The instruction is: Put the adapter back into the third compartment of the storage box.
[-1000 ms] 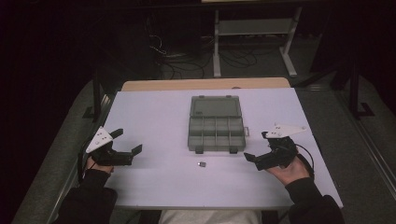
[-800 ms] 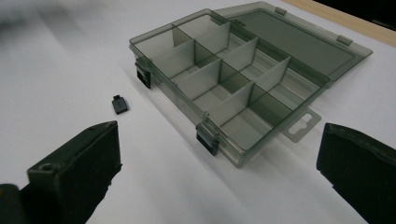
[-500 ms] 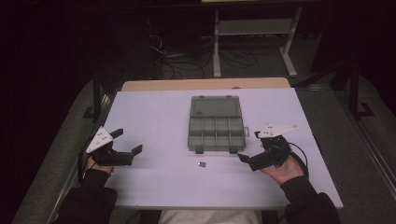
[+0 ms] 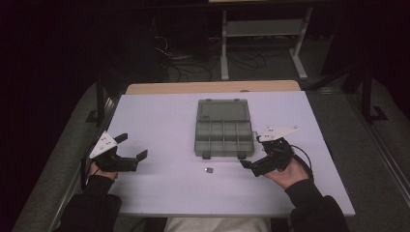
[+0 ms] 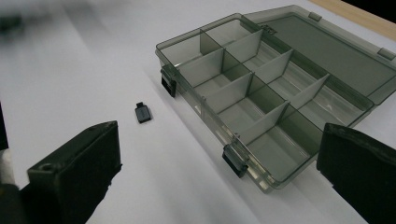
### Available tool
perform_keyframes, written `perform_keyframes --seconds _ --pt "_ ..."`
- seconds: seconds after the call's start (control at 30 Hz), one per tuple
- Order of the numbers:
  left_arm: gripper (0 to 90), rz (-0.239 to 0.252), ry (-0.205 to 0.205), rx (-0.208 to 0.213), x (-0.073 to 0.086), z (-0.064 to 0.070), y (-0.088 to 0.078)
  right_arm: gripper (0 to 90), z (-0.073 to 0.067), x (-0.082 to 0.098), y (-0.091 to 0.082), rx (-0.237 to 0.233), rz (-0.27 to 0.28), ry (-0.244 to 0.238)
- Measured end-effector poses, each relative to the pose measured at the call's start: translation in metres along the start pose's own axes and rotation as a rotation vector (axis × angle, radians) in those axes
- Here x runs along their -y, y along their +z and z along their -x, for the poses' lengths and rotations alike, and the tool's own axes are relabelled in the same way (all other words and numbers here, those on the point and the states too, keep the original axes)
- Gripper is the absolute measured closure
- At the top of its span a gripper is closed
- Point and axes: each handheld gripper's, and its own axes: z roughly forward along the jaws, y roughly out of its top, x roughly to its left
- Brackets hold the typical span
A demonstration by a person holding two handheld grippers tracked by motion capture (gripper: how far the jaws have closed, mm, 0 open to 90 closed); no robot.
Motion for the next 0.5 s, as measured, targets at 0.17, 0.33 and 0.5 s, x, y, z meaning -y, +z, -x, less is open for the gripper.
perform_keyframes --seconds 0.17,0.33,0.5 --pt "0.0 -0.001 0.0 0.001 0.0 0.0 0.0 0.0 -0.003 -0.004 0.005 -0.015 -0.015 -0.013" --pt "0.0 -0.002 0.001 0.001 0.0 0.0 0.0 0.0 -0.007 -0.01 0.011 -0.031 -0.026 -0.03" --pt "0.0 -0.003 0.002 0.002 0.0 0.0 0.0 0.0 -0.011 -0.014 0.018 -0.043 -0.053 -0.053"
